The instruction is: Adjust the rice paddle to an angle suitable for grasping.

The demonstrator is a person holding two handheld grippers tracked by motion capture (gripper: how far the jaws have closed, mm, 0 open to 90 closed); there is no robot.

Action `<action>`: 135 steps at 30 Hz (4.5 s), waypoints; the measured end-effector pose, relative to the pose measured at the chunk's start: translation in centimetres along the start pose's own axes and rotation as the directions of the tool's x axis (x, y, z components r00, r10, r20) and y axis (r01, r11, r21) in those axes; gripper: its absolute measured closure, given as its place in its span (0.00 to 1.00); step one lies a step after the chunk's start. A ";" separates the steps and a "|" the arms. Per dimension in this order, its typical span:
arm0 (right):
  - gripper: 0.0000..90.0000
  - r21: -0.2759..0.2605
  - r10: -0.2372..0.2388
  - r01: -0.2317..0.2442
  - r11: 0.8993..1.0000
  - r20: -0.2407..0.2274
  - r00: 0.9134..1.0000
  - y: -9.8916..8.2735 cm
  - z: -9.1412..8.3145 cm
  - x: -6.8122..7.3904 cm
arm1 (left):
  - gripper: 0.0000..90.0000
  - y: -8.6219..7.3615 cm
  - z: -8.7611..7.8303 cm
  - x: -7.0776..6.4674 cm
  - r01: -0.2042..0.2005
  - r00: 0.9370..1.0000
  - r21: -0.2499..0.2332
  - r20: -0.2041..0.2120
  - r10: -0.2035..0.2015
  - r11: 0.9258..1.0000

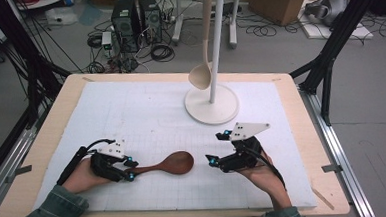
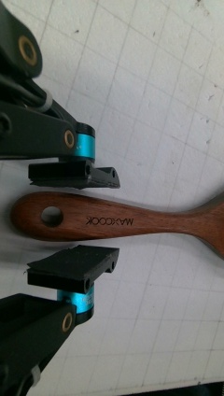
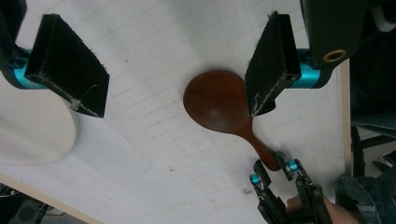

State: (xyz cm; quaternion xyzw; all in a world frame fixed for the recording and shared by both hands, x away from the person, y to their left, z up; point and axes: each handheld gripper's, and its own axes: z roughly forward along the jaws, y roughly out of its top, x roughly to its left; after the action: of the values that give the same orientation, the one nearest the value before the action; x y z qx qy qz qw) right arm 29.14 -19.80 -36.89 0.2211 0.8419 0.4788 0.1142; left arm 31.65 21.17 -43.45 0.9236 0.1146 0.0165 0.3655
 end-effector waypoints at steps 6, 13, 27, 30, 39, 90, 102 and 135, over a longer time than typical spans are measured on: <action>0.24 0.057 -0.012 0.014 0.998 -0.029 0.999 0.5 2.1 0.3 | 0.75 0.1 0.0 0.0 -0.011 1.000 -0.002 0.001 0.011 1.000; 0.25 0.100 -0.028 0.036 0.994 -0.084 0.996 1.3 4.9 0.4 | 0.75 0.2 -0.1 0.0 -0.011 1.000 -0.004 0.015 0.011 1.000; 0.27 0.140 -0.065 0.091 0.986 -0.180 0.982 2.3 9.3 1.0 | 0.75 2.3 -0.7 -0.3 -0.026 1.000 -0.024 0.011 0.026 0.999; 0.27 0.154 -0.067 0.098 0.983 -0.193 0.979 2.3 10.0 1.1 | 0.75 2.9 -0.6 -0.4 -0.031 0.999 -0.025 0.019 0.031 0.999; 0.31 0.195 -0.077 0.122 0.973 -0.225 0.971 2.2 11.9 1.7 | 0.75 4.4 -0.1 -0.7 -0.047 0.998 -0.026 0.032 0.048 0.999; 0.86 0.189 -0.138 0.212 0.959 -0.343 0.929 2.8 13.5 2.6 | 0.50 4.7 -3.5 0.4 0.054 0.998 -0.192 -0.003 -0.056 0.980; 0.86 0.118 -0.125 0.163 0.979 -0.281 0.952 4.1 12.7 2.8 | 0.49 4.9 -3.2 0.5 0.074 0.997 -0.197 0.012 -0.074 0.978; 0.77 0.131 -0.082 0.124 0.984 -0.290 0.954 4.7 14.2 3.3 | 0.67 5.7 -3.3 0.8 0.103 0.995 -0.234 0.026 -0.100 0.967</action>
State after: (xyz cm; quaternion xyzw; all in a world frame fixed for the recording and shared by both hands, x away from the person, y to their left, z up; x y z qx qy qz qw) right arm 33.24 -5.41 -40.15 0.1138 0.8930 0.4354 0.0007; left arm 33.16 19.49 -37.24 0.8669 0.1562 0.0045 0.4734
